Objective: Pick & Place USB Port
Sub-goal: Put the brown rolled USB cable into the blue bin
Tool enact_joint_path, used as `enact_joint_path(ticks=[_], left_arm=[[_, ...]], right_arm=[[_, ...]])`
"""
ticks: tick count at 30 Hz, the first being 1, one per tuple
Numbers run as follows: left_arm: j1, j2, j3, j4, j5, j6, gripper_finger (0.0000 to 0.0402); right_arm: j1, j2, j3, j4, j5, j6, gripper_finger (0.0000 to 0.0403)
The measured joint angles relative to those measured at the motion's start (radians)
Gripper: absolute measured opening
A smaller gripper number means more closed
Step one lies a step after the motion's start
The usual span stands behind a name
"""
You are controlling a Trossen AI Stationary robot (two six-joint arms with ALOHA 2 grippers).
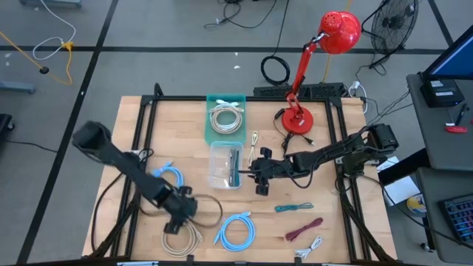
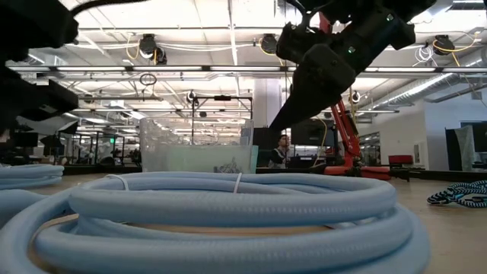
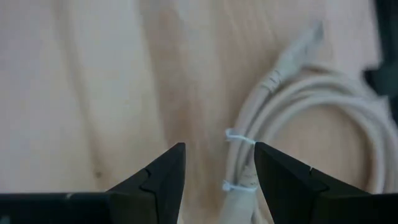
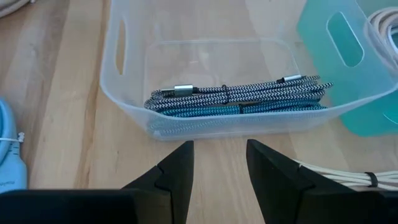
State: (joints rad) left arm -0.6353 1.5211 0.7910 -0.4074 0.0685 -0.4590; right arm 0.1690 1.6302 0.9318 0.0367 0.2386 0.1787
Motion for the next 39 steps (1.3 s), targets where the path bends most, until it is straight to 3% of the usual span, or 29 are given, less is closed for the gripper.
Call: enact_joint_path(ticks=[5, 9, 18, 32, 39], left_arm=[[-0.018, 0.169, 0.254, -0.313, 0.002, 0.113, 0.0195], [-0.017, 0.207, 0.346, -0.448, -0.018, 0.133, 0.0195], [-0.043, 0.208, 0.34, -0.45, 0.067, 0.035, 0.0195], [-0.082, 0.25, 0.335, -0.384, -0.024, 0.02, 0.0195], [-0.079, 0.249, 0.228, -0.221, -0.019, 0.018, 0.0195]], right_arm=[[-0.011, 0.0, 0.0, -0.004, -0.001, 0.011, 0.0139], [-0.012, 0.0, -0.021, 0.007, -0.003, 0.019, 0.0139], [-0.032, 0.0, -0.081, 0.064, -0.004, 0.039, 0.0139], [-0.045, 0.0, -0.082, 0.065, -0.004, 0.049, 0.0139], [-0.045, 0.0, -0.082, 0.063, -0.005, 0.047, 0.0139]])
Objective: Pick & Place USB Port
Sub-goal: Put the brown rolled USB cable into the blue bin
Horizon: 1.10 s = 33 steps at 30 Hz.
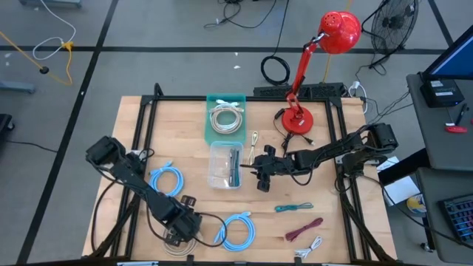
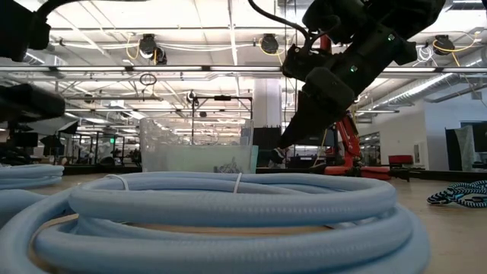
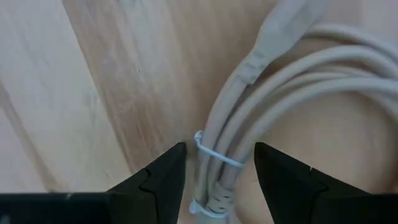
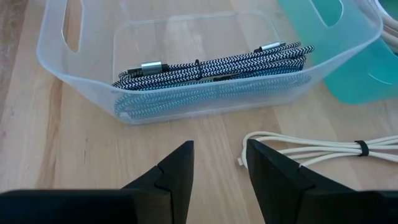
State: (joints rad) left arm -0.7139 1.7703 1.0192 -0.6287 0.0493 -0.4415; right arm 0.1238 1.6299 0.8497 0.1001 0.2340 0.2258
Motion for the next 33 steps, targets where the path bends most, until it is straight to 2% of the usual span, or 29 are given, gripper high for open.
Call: enact_joint_path(ticks=[5, 12, 15, 18, 22, 25, 28, 33], left_arm=[[0.003, -0.009, -0.068, 0.057, 0.01, -0.042, 0.0172], [0.034, -0.025, -0.072, 0.055, -0.025, -0.059, 0.0045], [0.051, -0.061, -0.077, 0.02, -0.035, -0.095, 0.0043], [0.063, -0.125, -0.061, -0.097, -0.094, -0.148, 0.0043], [0.066, -0.238, 0.012, -0.305, -0.266, -0.207, 0.0043], [0.1, -0.317, 0.075, -0.429, -0.5, -0.225, 0.0043], [0.161, -0.379, 0.134, -0.473, -0.697, -0.233, 0.0043], [0.358, -0.429, 0.213, -0.474, -0.876, -0.101, 0.0043]], right_arm=[[0.0, 0.0, 0.0, 0.0, 0.0, -0.001, 0.0139], [0.0, 0.0, 0.0, 0.0, 0.0, 0.001, 0.0139], [0.0, 0.0, 0.0, 0.0, -0.001, 0.001, 0.0139], [0.0, 0.0, 0.0, 0.0, -0.003, 0.001, 0.0139], [0.0, 0.0, 0.0, 0.0, -0.003, 0.001, 0.0139], [0.0, 0.0, 0.0, 0.0, -0.003, 0.001, 0.0139], [0.0, 0.0, 0.0, 0.0, -0.003, 0.002, 0.0139], [0.0, 0.0, 0.0, 0.0, -0.003, 0.002, 0.0139]])
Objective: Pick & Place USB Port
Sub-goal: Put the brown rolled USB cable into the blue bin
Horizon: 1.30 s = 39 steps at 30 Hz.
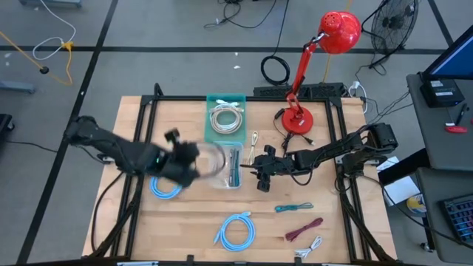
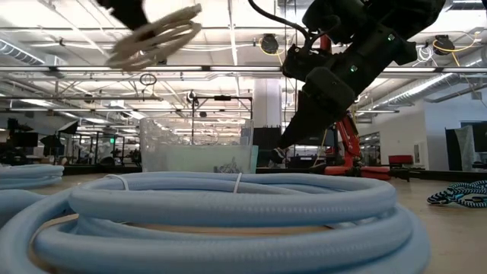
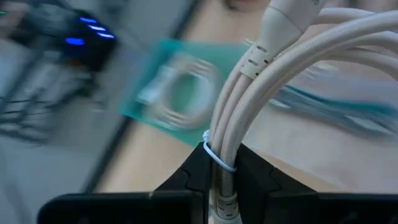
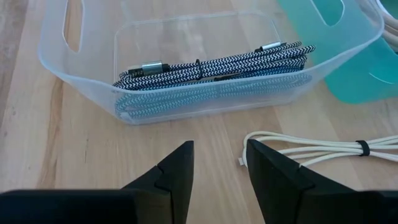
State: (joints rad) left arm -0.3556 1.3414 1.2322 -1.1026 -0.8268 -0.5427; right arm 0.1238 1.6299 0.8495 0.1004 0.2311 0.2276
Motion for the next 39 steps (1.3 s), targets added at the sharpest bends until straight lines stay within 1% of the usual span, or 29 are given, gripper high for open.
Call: enact_joint_path(ticks=[2, 3, 5, 7, 9, 12, 14, 17, 19, 21, 25, 27, 29, 32, 36, 39], left_arm=[[0.095, -0.001, 0.04, 0.005, -0.048, 0.072, 0.0043], [0.145, 0.0, 0.059, 0.007, -0.055, 0.11, 0.0043], [0.248, 0.0, 0.092, 0.029, -0.055, 0.212, 0.0043], [0.35, -0.002, 0.107, 0.121, -0.023, 0.341, 0.0043], [0.452, -0.001, 0.109, 0.246, 0.078, 0.482, 0.0043], [0.6, 0.007, 0.108, 0.388, 0.276, 0.634, 0.0043], [0.68, 0.04, 0.111, 0.464, 0.357, 0.702, 0.0043], [0.77, 0.113, 0.107, 0.47, 0.448, 0.793, 0.0043], [0.806, 0.175, 0.107, 0.477, 0.491, 0.84, 0.0043], [0.83, 0.24, 0.107, 0.468, 0.511, 0.897, 0.0043], [0.834, 0.369, 0.107, 0.469, 0.519, 1.019, 0.0043], [0.83, 0.41, 0.107, 0.486, 0.52, 1.038, 0.0043], [0.83, 0.436, 0.107, 0.499, 0.548, 1.046, 0.0043], [0.825, 0.46, 0.107, 0.518, 0.564, 1.046, 0.0043], [0.81, 0.466, 0.108, 0.536, 0.567, 1.058, 0.0043], [0.805, 0.467, 0.108, 0.555, 0.6, 1.064, 0.0043]], right_arm=[[0.0, 0.0, 0.0, 0.0, 0.0, 0.0, 0.0139], [0.0, 0.0, 0.0, 0.0, 0.0, 0.0, 0.0139], [0.0, 0.0, 0.0, 0.0, 0.0, 0.0, 0.0139], [0.0, 0.0, -0.002, 0.001, 0.0, 0.0, 0.0139], [0.0, 0.0, -0.009, 0.001, 0.001, 0.0, 0.0139], [0.0, 0.0, -0.024, 0.001, 0.001, 0.0, 0.0139], [0.0, 0.0, -0.033, 0.002, 0.003, 0.0, 0.0139], [0.0, 0.0, -0.036, 0.01, 0.003, 0.0, 0.0139], [0.0, 0.0, -0.036, 0.023, 0.003, -0.001, 0.0139], [0.0, 0.0, -0.036, 0.036, 0.003, -0.003, 0.0139], [0.0, 0.0, -0.036, 0.053, 0.003, -0.003, 0.0139], [0.0, 0.0, -0.036, 0.053, 0.003, -0.003, 0.0139], [0.0, 0.0, -0.036, 0.053, 0.003, -0.003, 0.0139], [0.0, 0.0, -0.036, 0.053, 0.003, -0.003, 0.0139], [0.0, 0.0, -0.036, 0.053, 0.003, -0.004, 0.0139], [0.0, 0.0, -0.036, 0.053, 0.003, -0.004, 0.0139]])
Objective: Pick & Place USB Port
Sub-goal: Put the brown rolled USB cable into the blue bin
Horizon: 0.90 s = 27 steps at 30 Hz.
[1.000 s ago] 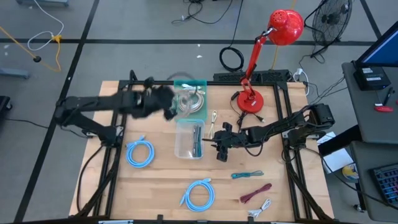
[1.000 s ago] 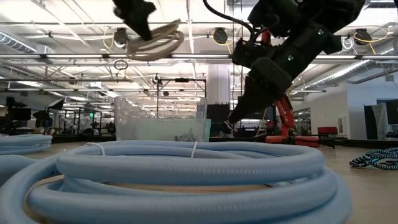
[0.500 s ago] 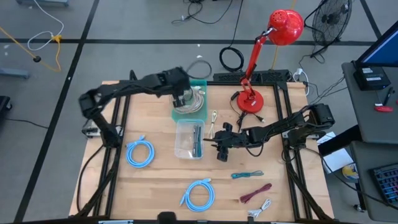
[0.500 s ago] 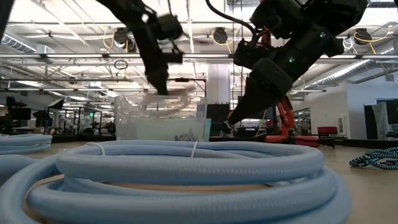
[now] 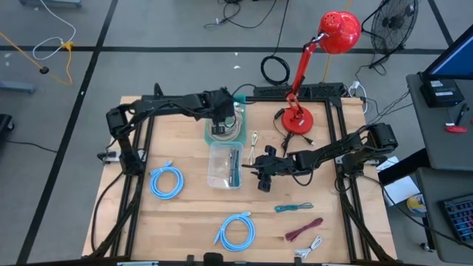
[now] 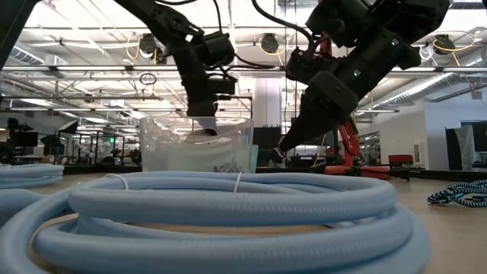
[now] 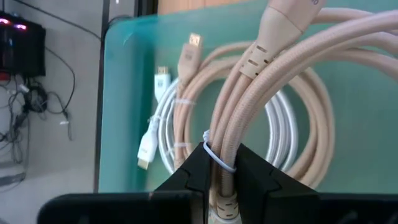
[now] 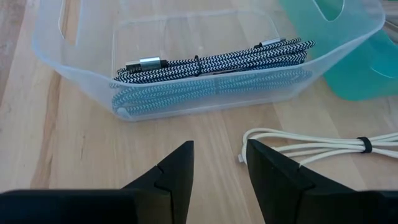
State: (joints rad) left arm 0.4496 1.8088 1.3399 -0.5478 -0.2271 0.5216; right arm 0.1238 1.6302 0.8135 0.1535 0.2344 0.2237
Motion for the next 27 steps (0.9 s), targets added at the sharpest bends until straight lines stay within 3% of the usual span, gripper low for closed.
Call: enact_joint_path(ticks=[14, 20, 27], left_arm=[[0.024, 0.066, 0.001, 0.03, 0.058, 0.01, 0.0043], [0.023, 0.147, 0.002, 0.078, 0.056, 0.02, 0.0043], [0.035, 0.155, 0.002, 0.094, 0.034, 0.019, 0.0043]], right_arm=[[0.0, 0.0, 0.001, 0.009, 0.0, 0.0, 0.0139], [0.0, 0.0, 0.001, 0.008, 0.0, 0.0, 0.0139], [0.0, 0.0, 0.001, 0.008, 0.0, 0.0, 0.0139]])
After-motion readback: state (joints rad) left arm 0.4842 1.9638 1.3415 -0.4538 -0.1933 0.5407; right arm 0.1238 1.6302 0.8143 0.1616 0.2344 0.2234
